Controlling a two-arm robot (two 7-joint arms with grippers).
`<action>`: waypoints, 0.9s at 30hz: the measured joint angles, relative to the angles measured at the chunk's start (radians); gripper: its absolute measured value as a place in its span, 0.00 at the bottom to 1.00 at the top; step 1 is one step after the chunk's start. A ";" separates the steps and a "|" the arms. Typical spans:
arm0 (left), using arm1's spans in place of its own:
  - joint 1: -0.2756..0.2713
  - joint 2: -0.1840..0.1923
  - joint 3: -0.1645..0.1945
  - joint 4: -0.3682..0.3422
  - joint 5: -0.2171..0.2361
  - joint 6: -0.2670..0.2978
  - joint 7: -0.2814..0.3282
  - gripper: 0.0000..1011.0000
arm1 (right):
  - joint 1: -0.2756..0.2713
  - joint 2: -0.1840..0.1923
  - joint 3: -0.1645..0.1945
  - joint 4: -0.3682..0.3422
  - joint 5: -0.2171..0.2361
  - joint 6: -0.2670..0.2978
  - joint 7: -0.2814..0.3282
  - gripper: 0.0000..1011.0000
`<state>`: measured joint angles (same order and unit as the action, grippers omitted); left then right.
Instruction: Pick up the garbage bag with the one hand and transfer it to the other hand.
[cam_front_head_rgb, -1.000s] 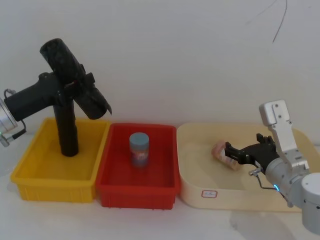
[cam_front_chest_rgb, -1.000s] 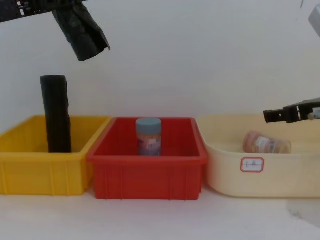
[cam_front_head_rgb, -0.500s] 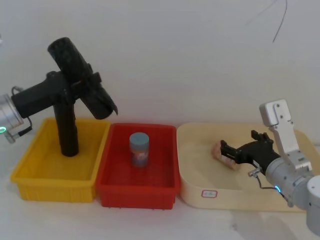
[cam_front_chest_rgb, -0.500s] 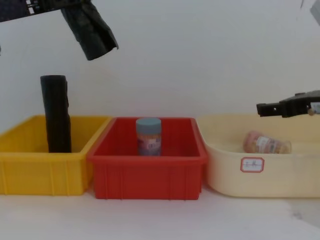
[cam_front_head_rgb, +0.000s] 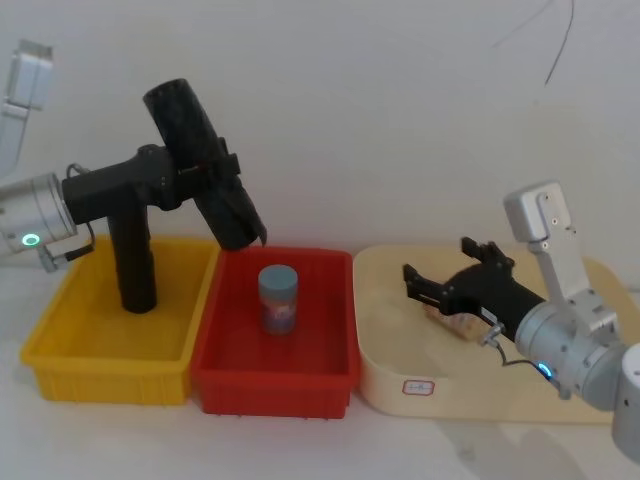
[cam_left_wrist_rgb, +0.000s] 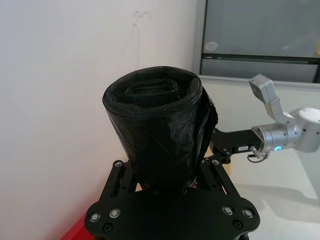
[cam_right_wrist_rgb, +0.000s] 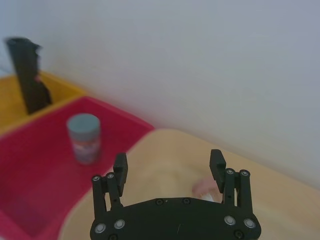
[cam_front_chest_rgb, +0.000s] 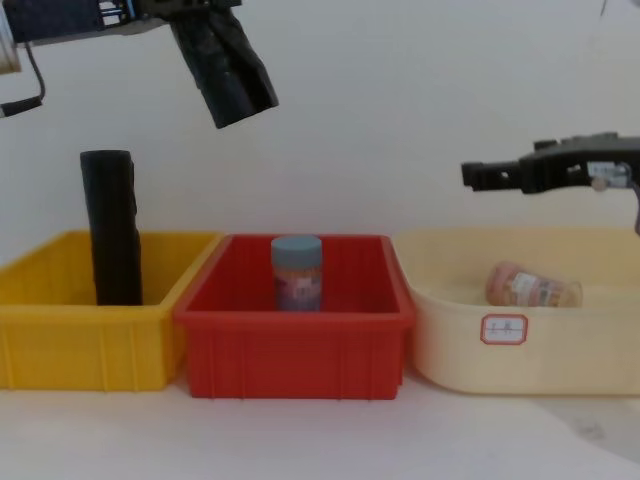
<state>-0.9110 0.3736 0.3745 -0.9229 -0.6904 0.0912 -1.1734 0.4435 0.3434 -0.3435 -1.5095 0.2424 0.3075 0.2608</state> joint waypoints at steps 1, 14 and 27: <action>-0.006 -0.002 0.004 0.007 0.001 0.003 -0.006 0.46 | 0.003 0.001 -0.002 -0.006 0.006 -0.006 0.015 0.99; -0.016 0.008 0.040 0.013 0.017 0.007 -0.015 0.46 | 0.038 0.001 -0.011 -0.033 0.077 -0.050 0.142 0.99; 0.004 0.053 0.095 -0.034 0.101 -0.056 0.023 0.46 | 0.077 0.013 -0.011 -0.044 0.138 -0.006 0.209 0.99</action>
<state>-0.9074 0.4266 0.4692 -0.9572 -0.5894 0.0352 -1.1500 0.5202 0.3564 -0.3548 -1.5540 0.3805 0.3015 0.4697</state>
